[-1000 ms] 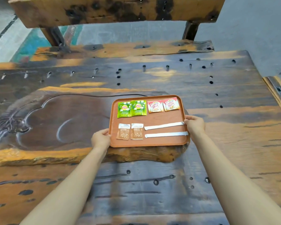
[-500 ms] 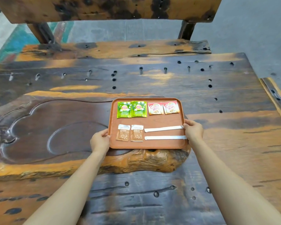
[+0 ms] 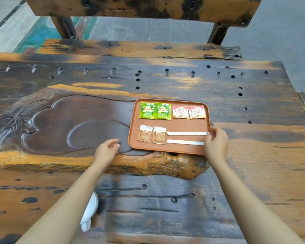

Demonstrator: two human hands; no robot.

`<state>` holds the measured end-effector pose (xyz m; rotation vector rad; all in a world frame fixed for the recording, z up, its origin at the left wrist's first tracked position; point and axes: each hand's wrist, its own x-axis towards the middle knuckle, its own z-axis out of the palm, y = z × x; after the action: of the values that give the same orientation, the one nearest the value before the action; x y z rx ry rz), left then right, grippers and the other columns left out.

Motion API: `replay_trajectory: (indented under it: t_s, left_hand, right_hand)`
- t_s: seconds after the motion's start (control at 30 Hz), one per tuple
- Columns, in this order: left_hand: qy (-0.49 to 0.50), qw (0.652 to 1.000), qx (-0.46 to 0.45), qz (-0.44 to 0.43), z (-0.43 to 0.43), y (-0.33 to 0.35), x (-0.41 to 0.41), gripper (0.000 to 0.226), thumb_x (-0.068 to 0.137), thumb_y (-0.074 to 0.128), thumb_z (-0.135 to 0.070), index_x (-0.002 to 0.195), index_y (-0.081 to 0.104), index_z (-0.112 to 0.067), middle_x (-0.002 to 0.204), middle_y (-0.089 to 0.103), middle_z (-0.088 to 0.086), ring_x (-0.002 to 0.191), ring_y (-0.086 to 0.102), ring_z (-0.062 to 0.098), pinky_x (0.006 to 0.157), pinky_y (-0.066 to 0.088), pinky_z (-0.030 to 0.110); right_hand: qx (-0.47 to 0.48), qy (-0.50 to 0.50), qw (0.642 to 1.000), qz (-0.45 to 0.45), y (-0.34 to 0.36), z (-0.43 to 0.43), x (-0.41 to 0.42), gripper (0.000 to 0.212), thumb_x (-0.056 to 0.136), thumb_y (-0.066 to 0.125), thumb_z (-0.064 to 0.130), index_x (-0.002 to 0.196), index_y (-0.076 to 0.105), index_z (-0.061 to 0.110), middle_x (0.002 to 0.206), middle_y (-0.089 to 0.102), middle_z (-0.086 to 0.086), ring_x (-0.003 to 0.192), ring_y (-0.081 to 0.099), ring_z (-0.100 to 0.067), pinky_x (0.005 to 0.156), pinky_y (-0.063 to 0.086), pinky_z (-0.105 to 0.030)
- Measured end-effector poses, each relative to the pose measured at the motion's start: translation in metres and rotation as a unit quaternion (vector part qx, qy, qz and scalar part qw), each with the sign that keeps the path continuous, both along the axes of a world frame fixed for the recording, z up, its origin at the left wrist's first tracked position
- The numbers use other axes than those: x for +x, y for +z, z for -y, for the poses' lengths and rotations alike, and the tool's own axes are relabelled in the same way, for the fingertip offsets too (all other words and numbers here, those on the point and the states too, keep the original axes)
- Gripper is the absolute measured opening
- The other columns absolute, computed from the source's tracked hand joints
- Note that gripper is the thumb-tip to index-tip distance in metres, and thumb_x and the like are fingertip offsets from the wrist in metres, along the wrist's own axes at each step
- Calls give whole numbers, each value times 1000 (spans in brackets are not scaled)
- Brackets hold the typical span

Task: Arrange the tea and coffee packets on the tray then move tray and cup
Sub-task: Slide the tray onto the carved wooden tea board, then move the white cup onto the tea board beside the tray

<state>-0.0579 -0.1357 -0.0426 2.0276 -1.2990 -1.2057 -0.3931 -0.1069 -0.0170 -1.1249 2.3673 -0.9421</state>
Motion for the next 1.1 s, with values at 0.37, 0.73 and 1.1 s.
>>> replay_trajectory:
  t_s: [0.37, 0.73, 1.1]
  left_hand:
    - [75, 996, -18, 44, -81, 21, 117, 26, 91, 53, -16, 114, 65, -15, 119, 64, 7, 104, 56, 19, 92, 44, 34]
    - [159, 970, 95, -159, -169, 0, 130, 32, 95, 45, -25, 126, 53, -22, 126, 50, -1, 109, 50, 18, 61, 53, 19]
    - [174, 981, 26, -87, -180, -24, 124, 32, 96, 42, -24, 124, 55, -16, 131, 53, 7, 120, 50, 23, 97, 48, 39]
  right_hand:
    - [183, 488, 843, 133, -17, -84, 183, 20, 91, 52, 23, 105, 60, 12, 100, 67, -8, 88, 58, -19, 75, 41, -28]
    - [378, 434, 729, 371, -48, -156, 288, 32, 89, 58, 23, 118, 51, 11, 86, 62, -5, 62, 57, -15, 62, 48, -27]
    - [250, 404, 864, 165, -47, -143, 282, 19, 94, 49, 26, 94, 61, 11, 91, 66, -11, 79, 55, -24, 62, 35, -31]
